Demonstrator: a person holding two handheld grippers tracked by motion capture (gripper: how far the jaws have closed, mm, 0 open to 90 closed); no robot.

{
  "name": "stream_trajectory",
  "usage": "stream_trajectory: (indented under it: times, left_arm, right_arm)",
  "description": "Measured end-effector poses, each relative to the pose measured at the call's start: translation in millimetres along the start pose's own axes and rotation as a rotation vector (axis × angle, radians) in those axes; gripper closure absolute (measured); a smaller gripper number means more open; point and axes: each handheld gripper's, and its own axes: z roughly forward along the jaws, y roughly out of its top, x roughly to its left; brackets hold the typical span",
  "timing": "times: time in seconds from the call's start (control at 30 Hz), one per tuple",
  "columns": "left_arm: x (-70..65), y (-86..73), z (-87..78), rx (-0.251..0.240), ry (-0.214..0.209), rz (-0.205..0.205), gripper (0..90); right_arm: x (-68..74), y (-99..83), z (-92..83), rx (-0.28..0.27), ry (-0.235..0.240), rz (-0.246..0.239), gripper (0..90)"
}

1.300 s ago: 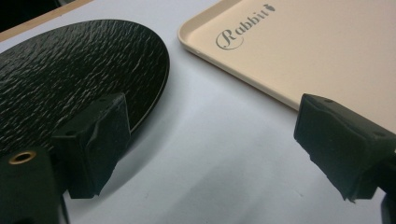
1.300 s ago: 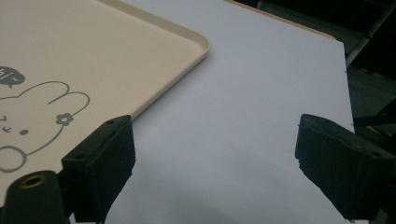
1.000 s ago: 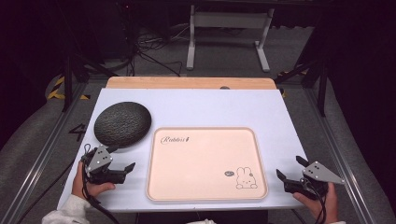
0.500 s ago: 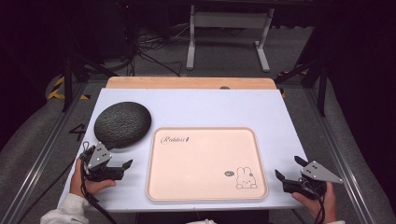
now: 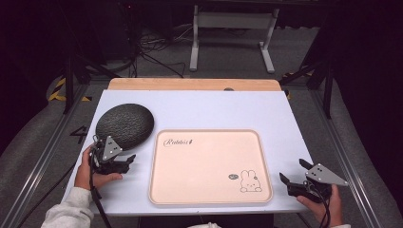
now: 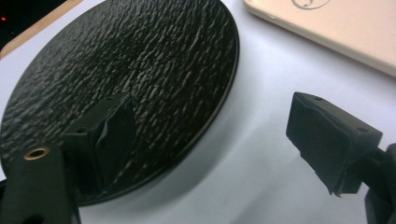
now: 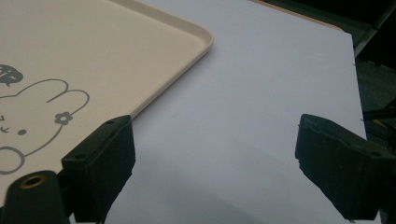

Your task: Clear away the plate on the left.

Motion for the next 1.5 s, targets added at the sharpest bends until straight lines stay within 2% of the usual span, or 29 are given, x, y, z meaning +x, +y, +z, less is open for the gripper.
stream_trajectory:
  times: [0.17,0.2,0.27,0.4,0.47,0.53,0.63,0.73,0.77,0.8,0.93,1.0,1.07,1.13,1.3,1.43,1.5]
  left_arm:
    - [0.8,6.8,9.0,0.053,0.058,0.041,18.7]
    - [1.3,7.5,10.3,0.056,0.054,0.047,18.8]
    - [1.2,9.2,13.9,0.086,0.111,0.064,19.6]
    - [-0.9,10.7,20.7,0.119,0.172,0.091,18.1]
    - [-4.2,10.6,25.2,0.152,0.222,0.132,21.6]
    - [-4.3,12.3,26.4,0.159,0.245,0.148,19.9]
    - [-9.4,16.5,29.0,0.184,0.292,0.222,18.0]
    - [-14.8,19.7,30.4,0.212,0.3,0.29,25.1]
    - [-14.8,19.7,30.4,0.212,0.3,0.29,28.8]
    - [-16.1,20.4,30.5,0.226,0.293,0.317,28.8]
    - [-22.3,21.5,33.9,0.254,0.289,0.384,50.6]
    - [-25.7,22.0,36.8,0.28,0.303,0.432,60.1]
    - [-28.4,22.7,40.0,0.299,0.316,0.458,68.7]
    - [-30.2,22.7,43.1,0.301,0.323,0.48,75.2]
    - [-37.0,25.0,49.6,0.293,0.403,0.575,81.1]
    - [-34.4,27.1,48.0,0.206,0.435,0.582,85.3]
    - [-33.3,28.6,47.5,0.189,0.445,0.586,86.8]
  right_arm:
    - [-0.6,-0.4,-0.2,0.0,0.0,0.003,12.5]
    - [-0.8,-0.5,-0.2,0.0,-0.001,0.005,12.5]
    - [-0.7,-0.7,0.1,0.001,0.001,0.002,12.6]
    - [-0.3,-0.3,-0.4,-0.001,-0.001,-0.002,12.5]
    - [-0.5,-0.7,0.2,0.0,0.002,-0.002,12.6]
    - [-0.7,-1.1,0.4,0.003,0.0,0.0,12.5]
    - [-0.4,-0.8,0.5,0.0,0.001,-0.001,12.6]
    - [0.5,-0.9,1.2,0.007,0.003,-0.007,12.6]
    - [0.5,-0.9,1.2,0.007,0.003,-0.007,12.6]
    - [0.5,-1.2,2.0,0.011,0.006,-0.011,12.6]
    - [-0.1,-2.0,2.9,0.014,0.007,-0.009,12.6]
    - [0.7,-1.7,3.0,0.015,0.008,-0.013,12.6]
    - [1.3,-1.7,3.1,0.014,0.011,-0.015,12.6]
    - [1.3,-1.7,3.4,0.017,0.011,-0.015,12.6]
    - [2.0,-1.6,3.7,0.02,0.015,-0.017,12.6]
    - [2.3,-0.9,3.0,0.015,0.013,-0.018,12.5]
    - [2.5,-0.6,2.6,0.016,0.011,-0.018,12.5]
